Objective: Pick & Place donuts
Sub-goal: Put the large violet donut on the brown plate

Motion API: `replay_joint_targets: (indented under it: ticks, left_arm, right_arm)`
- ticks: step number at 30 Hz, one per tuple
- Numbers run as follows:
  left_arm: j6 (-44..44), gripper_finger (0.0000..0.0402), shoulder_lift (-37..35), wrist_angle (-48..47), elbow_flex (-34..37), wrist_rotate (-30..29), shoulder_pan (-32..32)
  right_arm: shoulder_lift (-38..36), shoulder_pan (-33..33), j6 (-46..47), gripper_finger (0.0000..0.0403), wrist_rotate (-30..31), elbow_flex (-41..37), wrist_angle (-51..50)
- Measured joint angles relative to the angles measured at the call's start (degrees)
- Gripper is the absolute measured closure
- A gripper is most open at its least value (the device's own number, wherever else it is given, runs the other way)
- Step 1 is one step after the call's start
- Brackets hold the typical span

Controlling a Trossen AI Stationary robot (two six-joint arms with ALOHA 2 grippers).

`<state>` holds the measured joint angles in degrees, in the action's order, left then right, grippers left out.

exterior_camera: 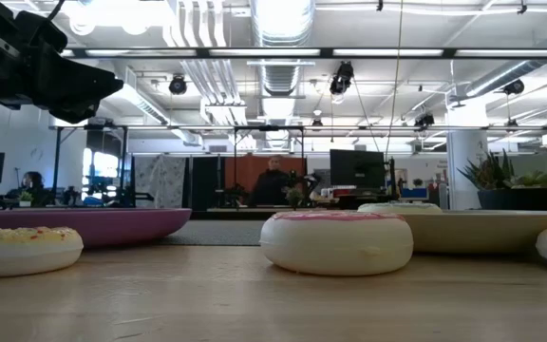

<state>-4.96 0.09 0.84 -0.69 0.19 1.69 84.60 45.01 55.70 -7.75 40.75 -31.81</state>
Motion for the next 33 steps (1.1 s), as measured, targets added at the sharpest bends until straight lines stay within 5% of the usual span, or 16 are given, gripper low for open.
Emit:
replay_joint_targets:
  ticks: [6, 11, 15, 22, 25, 33]
  left_arm:
    - [0.01, 0.0339, 0.0, 0.0, 0.01, -0.06, 0.0]
    - [0.01, 0.0339, 0.01, -0.02, 0.0, 0.04, 0.01]
    - [0.01, 0.0339, 0.01, -0.02, 0.0, 0.06, 0.0]
    - [0.01, 0.0339, 0.01, -0.02, 0.0, -0.03, 0.01]
    - [0.01, 0.0339, 0.01, 0.0, 0.0, -0.04, 0.01]
    - [0.01, 0.0339, 0.03, 0.0, 0.01, -0.04, 0.02]
  right_arm:
    - [2.18, -0.05, 3.43, 0.0244, -3.04, -0.61, 4.31]
    - [3.29, -1.6, 11.76, 0.0322, -5.97, 1.3, 0.87]
    - [-0.76, -2.88, 20.24, 0.0382, 0.52, 2.9, -1.75]
    - [-11.83, -6.12, 42.8, 0.0377, 16.83, 2.82, -15.28]
    - [-15.2, -10.47, 45.42, 0.0365, 20.81, 1.26, -13.8]
    - [-10.95, -23.76, 33.29, 0.0295, 9.78, -2.32, 0.6]
